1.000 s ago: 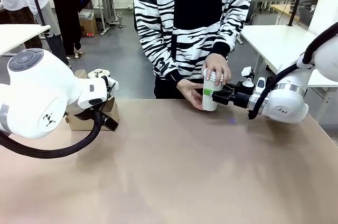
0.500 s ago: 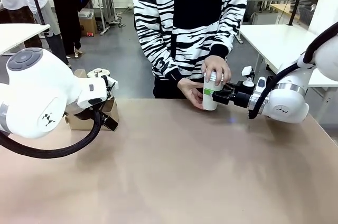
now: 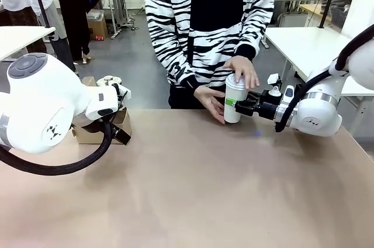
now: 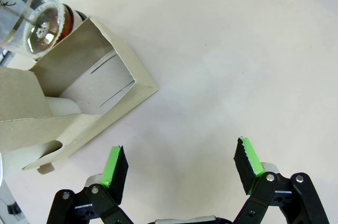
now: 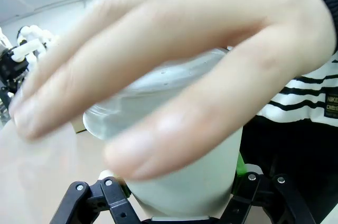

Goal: Pour a drink into a cup and package it in a carrier.
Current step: When a person places the Paper Cup Lid on the 600 ml Paper Cup , lift the 600 ml Paper Cup.

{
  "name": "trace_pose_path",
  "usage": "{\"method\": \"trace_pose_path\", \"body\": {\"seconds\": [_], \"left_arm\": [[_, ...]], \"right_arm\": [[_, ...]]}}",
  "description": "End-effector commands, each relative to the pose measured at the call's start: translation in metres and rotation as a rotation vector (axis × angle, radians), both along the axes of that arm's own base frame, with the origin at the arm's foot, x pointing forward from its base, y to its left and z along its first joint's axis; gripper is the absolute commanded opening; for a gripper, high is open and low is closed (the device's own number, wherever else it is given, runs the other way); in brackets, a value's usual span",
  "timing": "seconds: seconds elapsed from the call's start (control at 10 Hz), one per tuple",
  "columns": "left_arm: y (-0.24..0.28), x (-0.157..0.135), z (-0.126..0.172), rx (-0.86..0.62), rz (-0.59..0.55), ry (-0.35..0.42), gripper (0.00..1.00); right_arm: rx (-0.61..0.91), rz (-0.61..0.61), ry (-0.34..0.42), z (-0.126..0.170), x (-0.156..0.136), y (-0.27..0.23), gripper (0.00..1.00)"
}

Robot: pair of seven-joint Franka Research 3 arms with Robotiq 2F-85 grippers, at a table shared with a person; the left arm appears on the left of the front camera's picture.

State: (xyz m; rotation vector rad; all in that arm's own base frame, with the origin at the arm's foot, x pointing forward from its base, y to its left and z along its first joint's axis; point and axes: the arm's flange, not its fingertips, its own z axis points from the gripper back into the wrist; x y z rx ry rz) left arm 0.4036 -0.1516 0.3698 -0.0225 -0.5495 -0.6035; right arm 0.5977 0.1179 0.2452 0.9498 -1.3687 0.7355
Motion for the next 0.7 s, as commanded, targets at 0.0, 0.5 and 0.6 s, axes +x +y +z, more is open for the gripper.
{"method": "trace_pose_path", "body": {"seconds": [0.0, 0.5, 0.6], "left_arm": [[-0.0001, -0.0003, 0.0004, -0.002, -0.001, 0.000, 1.00], [-0.0001, -0.0003, 0.0004, -0.002, -0.001, 0.000, 1.00], [-0.0001, -0.0003, 0.0004, -0.002, -0.001, 0.000, 1.00]], "right_arm": [[0.008, -0.008, -0.007, 0.0038, 0.0016, 0.0028, 0.81], [0.008, -0.008, -0.007, 0.0038, 0.0016, 0.0028, 0.81], [0.008, -0.008, -0.007, 0.0038, 0.0016, 0.0028, 0.81]]}}
